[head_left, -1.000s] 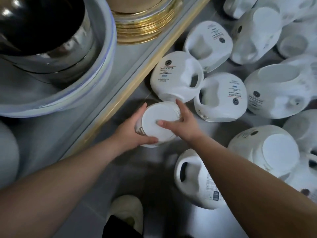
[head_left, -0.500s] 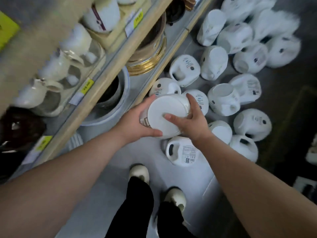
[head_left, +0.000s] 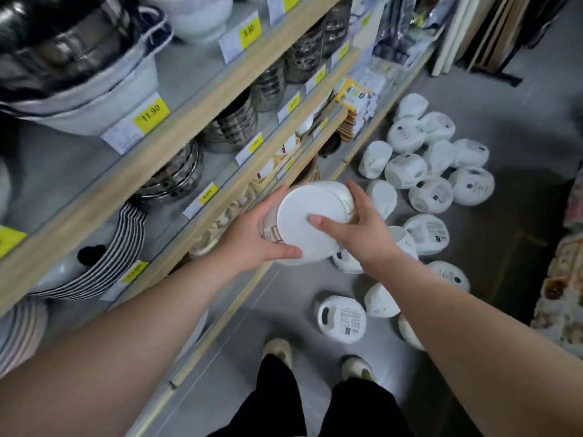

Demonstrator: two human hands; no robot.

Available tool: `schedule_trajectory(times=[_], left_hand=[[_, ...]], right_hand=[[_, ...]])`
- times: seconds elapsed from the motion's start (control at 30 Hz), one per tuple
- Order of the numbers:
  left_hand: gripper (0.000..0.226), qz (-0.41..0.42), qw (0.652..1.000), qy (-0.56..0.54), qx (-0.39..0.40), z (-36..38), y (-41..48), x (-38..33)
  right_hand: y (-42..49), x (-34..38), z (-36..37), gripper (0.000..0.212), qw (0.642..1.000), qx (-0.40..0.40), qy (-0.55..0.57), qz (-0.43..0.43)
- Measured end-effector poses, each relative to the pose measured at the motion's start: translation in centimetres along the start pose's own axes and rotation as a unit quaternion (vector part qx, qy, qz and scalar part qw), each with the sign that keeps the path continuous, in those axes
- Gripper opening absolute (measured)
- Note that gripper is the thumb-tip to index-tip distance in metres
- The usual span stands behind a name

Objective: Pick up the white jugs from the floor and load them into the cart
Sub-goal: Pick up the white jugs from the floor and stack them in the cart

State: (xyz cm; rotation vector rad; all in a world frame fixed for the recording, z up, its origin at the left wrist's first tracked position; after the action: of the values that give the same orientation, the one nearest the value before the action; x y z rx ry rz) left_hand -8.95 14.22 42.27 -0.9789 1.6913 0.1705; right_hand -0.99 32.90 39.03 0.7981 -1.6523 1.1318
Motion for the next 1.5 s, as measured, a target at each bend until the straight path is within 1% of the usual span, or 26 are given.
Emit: schedule_trajectory(times=[0.07, 0.17, 0.23, 0.37, 0.43, 0.47, 0.5, 0.53, 0.57, 0.6, 0.7, 0.73, 0.8, 0.87, 0.93, 1.1, 1.23, 1.4, 1.5], left_hand=[[0.108, 0.001, 0.999, -0.003, -0.034, -0.4, -1.8, -1.1], [0.105, -0.007, 0.993, -0.026, -0.115, -0.6, -5.1, -2.3], [0.104, -0.019, 0.983, -0.058, -0.173, -0.5, -7.7, -2.7], [0.103, -0.033, 0.949, -0.118, -0.289, 0.2, -14.3, -2.1], [0.094, -0.039, 0.923, -0.137, -0.356, 0.5, -18.4, -1.6], [0.091, -0.041, 0.909, -0.154, -0.385, 0.6, -20.6, -1.2], [0.090, -0.044, 0.894, -0.171, -0.411, 0.7, -22.8, -0.4], [0.089, -0.046, 0.881, -0.182, -0.435, 0.9, -25.2, 0.1], [0.089, -0.058, 0.866, -0.185, -0.460, 1.0, -27.7, 0.9], [0.091, -0.067, 0.854, -0.183, -0.483, 1.2, -30.2, 1.5], [0.094, -0.079, 0.805, -0.208, -0.550, 1.7, -38.2, 3.6], [0.096, -0.087, 0.790, -0.213, -0.568, 2.1, -41.0, 4.5], [0.101, -0.099, 0.764, -0.219, -0.599, 3.1, -46.8, 6.2], [0.100, -0.111, 0.738, -0.224, -0.626, 4.3, -52.7, 7.9], [0.102, -0.129, 0.715, -0.221, -0.651, 5.5, -58.3, 9.3], [0.104, -0.190, 0.646, -0.213, -0.708, 8.9, -70.7, 12.4], [0.100, -0.225, 0.575, -0.209, -0.758, 11.1, -78.8, 14.5], [0.106, -0.271, 0.500, -0.202, -0.797, 12.2, -88.0, 17.7], [0.104, -0.307, 0.456, -0.199, -0.811, 11.9, -93.4, 19.1]], right_hand=[[-0.4, 2.0, 0.3, 0.100, 0.999, 0.029, -0.017, -0.017], [-0.5, 4.3, 1.3, 0.107, 0.993, 0.103, -0.048, -0.044], [-0.9, 6.0, 2.4, 0.105, 0.982, 0.158, -0.074, -0.068], [-3.4, 8.8, 6.4, 0.098, 0.955, 0.253, -0.114, -0.106], [-5.4, 9.8, 9.2, 0.088, 0.937, 0.306, -0.126, -0.115], [-6.8, 10.2, 10.8, 0.078, 0.925, 0.336, -0.128, -0.121], [-8.2, 10.7, 12.5, 0.067, 0.912, 0.364, -0.133, -0.130], [-9.6, 10.7, 14.3, 0.062, 0.900, 0.390, -0.137, -0.137], [-11.2, 10.8, 16.3, 0.059, 0.888, 0.414, -0.142, -0.141], [-13.1, 10.9, 18.4, 0.062, 0.876, 0.438, -0.144, -0.141], [-19.4, 10.6, 24.8, 0.102, 0.837, 0.498, -0.164, -0.156], [-21.7, 10.4, 27.0, 0.105, 0.823, 0.519, -0.167, -0.161], [-26.7, 9.8, 31.1, 0.094, 0.793, 0.564, -0.162, -0.162], [-31.7, 8.7, 35.2, 0.087, 0.761, 0.604, -0.164, -0.170], [-36.9, 7.3, 39.1, 0.089, 0.731, 0.632, -0.180, -0.183], [-49.6, 3.9, 47.1, 0.092, 0.675, 0.691, -0.185, -0.181], [-58.3, 1.5, 52.8, 0.089, 0.611, 0.749, -0.185, -0.175], [-68.4, -0.6, 60.1, 0.088, 0.524, 0.813, -0.182, -0.177], [-74.1, -1.4, 64.5, 0.088, 0.480, 0.846, -0.170, -0.157]])
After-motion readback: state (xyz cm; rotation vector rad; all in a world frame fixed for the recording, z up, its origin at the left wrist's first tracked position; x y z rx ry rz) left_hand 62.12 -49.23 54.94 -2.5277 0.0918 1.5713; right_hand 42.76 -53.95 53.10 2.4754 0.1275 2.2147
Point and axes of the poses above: each hand's wrist, its own y-axis towards the middle knuckle, its own z-axis out of the palm, x = y × z, the point moved 5 cm from there along y, towards the middle knuckle, and after that the axes turned 6 degrees about x, right-handed, at the moved point
